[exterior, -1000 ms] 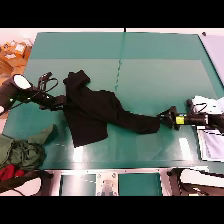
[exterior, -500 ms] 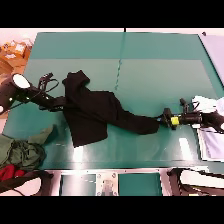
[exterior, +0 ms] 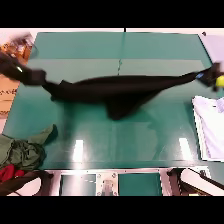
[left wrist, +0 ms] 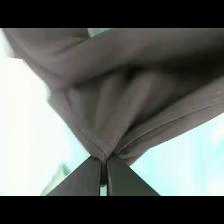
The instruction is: Fold the shirts.
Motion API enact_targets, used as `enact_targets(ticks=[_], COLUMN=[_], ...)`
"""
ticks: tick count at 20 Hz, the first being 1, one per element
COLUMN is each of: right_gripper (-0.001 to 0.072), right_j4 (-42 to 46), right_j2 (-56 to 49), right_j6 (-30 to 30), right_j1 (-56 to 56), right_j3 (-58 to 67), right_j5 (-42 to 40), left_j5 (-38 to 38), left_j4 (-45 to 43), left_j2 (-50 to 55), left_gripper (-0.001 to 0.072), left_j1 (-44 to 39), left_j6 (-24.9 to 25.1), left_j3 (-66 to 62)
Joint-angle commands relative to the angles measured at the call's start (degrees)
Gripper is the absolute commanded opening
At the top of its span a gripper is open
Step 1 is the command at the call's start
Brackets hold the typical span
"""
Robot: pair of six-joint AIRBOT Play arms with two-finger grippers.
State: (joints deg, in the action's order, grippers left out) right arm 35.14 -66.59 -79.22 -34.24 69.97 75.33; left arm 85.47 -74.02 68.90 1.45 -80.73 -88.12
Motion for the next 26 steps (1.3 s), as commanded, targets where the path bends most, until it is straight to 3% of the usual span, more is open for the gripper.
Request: enact_targets(ticks=[1, 5, 8, 13, 16, 21, 24, 26], right_gripper=[0.0020, 0.0020, 0.0020, 0.0021, 0.0021, 0.0021, 0.0021, 0.0021], right_j4=[-0.37, -5.20, -5.33, 0.13, 5.07, 4.33, 4.39, 4.55], right_j2=[7.78, 16.46, 24.20, 31.50, 29.20, 18.88, 12.00, 7.15], right_j6=[-7.23, -8.87, -8.87, -9.97, -10.99, -10.05, -6.36, -3.08], right_j1=[-3.48, -5.99, -8.48, -11.91, -11.91, -10.47, -4.42, 0.24], right_j3=[12.24, 21.75, 27.26, 31.04, 30.51, 22.80, 13.49, 6.60], right_j5=[1.86, -3.34, -11.06, -19.71, -18.05, -10.08, -11.34, -16.65], left_j5=[-1.22, -10.25, -18.43, -24.50, -26.08, -24.46, -24.39, -24.68], left_j4=[4.11, 5.25, 5.25, 4.37, 2.10, 3.02, 11.15, 16.85], left_j2=[-4.31, -10.62, -18.73, -25.42, -25.40, -19.74, -11.13, -4.31], left_gripper=[0.0029, 0.0029, 0.0029, 0.0030, 0.0029, 0.0030, 0.0030, 0.0030], left_j1=[0.04, 0.04, 0.04, 0.04, 0.04, 0.04, 0.02, 0.02], left_j6=[0.24, 0.28, 2.25, 3.17, 1.88, -0.42, 1.20, 3.39], left_j3=[-17.14, -34.16, -34.86, -34.91, -30.99, -15.26, -5.68, 0.26])
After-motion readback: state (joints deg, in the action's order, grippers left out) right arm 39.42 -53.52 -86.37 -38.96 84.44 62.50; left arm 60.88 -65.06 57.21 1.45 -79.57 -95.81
